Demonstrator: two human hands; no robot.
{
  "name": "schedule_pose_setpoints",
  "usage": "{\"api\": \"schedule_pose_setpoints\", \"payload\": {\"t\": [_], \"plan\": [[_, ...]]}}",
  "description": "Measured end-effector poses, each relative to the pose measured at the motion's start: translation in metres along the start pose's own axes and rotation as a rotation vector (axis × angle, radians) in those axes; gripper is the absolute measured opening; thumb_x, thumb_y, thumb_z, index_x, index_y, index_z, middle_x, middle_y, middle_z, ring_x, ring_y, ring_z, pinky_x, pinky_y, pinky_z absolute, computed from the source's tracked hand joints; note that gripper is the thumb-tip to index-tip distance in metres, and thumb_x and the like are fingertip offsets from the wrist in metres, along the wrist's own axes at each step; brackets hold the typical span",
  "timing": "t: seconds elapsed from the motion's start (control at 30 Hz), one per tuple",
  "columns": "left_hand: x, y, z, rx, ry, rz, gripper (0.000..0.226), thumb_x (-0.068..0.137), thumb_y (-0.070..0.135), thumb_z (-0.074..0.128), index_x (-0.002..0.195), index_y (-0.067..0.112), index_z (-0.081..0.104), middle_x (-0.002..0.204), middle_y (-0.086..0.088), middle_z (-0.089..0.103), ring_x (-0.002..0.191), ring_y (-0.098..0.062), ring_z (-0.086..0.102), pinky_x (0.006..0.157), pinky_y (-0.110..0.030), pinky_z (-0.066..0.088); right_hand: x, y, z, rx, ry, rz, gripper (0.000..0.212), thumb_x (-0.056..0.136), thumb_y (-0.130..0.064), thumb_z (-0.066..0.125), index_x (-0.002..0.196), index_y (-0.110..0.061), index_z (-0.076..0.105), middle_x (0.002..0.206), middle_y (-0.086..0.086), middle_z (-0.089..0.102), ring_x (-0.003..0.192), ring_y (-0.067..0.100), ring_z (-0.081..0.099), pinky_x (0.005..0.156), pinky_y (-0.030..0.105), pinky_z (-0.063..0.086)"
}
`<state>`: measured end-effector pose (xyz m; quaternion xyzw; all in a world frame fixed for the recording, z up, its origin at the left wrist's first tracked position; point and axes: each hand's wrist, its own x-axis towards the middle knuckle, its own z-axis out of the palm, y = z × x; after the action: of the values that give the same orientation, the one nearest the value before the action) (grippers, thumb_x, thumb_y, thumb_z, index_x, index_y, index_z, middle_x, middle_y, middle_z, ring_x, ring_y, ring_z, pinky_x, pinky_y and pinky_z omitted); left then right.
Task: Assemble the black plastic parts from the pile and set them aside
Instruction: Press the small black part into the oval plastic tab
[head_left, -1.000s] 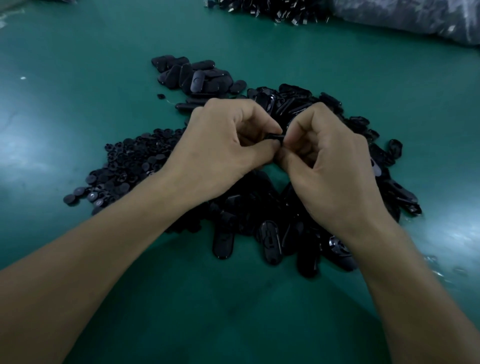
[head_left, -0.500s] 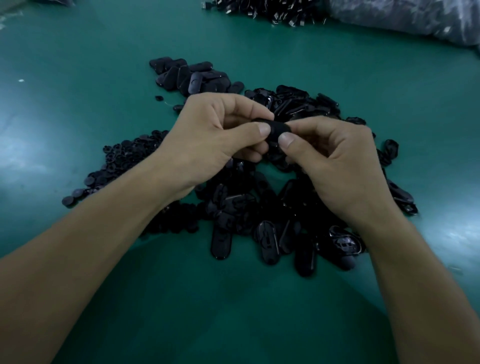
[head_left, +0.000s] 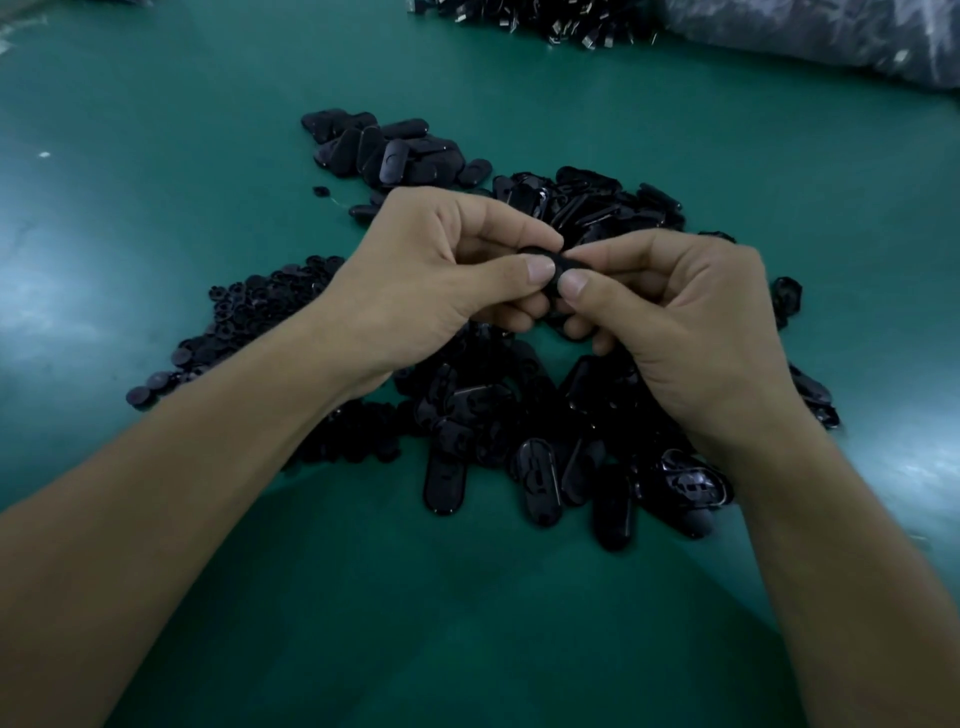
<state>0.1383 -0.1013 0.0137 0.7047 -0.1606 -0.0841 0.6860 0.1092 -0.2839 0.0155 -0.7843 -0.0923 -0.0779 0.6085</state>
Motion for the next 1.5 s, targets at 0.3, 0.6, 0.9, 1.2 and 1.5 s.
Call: {"api": "schedule_pose_setpoints", "payload": {"t": [0.3, 0.6, 0.9, 1.2, 1.5], "plan": [[-0.0009, 0.0005, 0.0016, -0.004, -0.001, -0.013, 0.013, 0.089, 0.002, 0.069, 0.097, 0.011, 0.072, 0.077, -0.007, 0.076, 0.068, -0.011, 0.071, 0.066, -0.021, 0.058, -0.0005, -0.001, 0.0003, -0.017, 0.0, 0.003, 0.012, 0.088, -0.008, 0.075, 0.088, -0.019, 0.073, 0.074, 0.0, 0.075, 0.06, 0.007, 0.068, 0.055, 0.015, 0.05], [-0.0012, -0.0026, 0.0027, 0.037, -0.007, 0.006, 0.015, 0.089, 0.003, 0.069, 0.099, 0.014, 0.072, 0.082, -0.006, 0.077, 0.075, -0.014, 0.075, 0.069, -0.022, 0.059, -0.0004, -0.0017, 0.003, -0.067, 0.017, -0.012, 0.016, 0.087, -0.006, 0.075, 0.084, -0.021, 0.07, 0.064, -0.011, 0.07, 0.055, 0.002, 0.062, 0.054, 0.012, 0.047], [-0.0013, -0.0021, 0.0001, 0.1, -0.067, 0.005, 0.018, 0.088, 0.001, 0.07, 0.102, 0.012, 0.073, 0.085, -0.007, 0.078, 0.076, -0.013, 0.075, 0.07, -0.021, 0.059, -0.0009, -0.0029, 0.0034, -0.156, 0.005, -0.059, 0.023, 0.086, -0.005, 0.073, 0.079, -0.026, 0.069, 0.061, -0.017, 0.069, 0.056, -0.001, 0.064, 0.056, 0.011, 0.047], [-0.0013, 0.0007, -0.0022, 0.11, -0.074, 0.01, 0.018, 0.088, 0.004, 0.07, 0.106, 0.008, 0.072, 0.088, -0.009, 0.078, 0.081, -0.018, 0.076, 0.072, -0.023, 0.06, -0.0008, -0.0018, 0.0001, -0.121, -0.038, -0.093, 0.022, 0.086, -0.005, 0.075, 0.083, -0.025, 0.068, 0.065, -0.019, 0.07, 0.059, -0.003, 0.066, 0.059, 0.009, 0.048], [-0.0023, -0.0022, 0.0013, 0.163, -0.039, 0.059, 0.014, 0.09, 0.005, 0.07, 0.1, 0.013, 0.075, 0.086, -0.004, 0.078, 0.081, -0.014, 0.076, 0.072, -0.021, 0.06, -0.001, 0.0013, 0.0054, -0.196, 0.031, -0.075, 0.017, 0.088, -0.01, 0.074, 0.084, -0.025, 0.068, 0.077, -0.005, 0.075, 0.069, 0.013, 0.072, 0.066, 0.026, 0.059]]}}
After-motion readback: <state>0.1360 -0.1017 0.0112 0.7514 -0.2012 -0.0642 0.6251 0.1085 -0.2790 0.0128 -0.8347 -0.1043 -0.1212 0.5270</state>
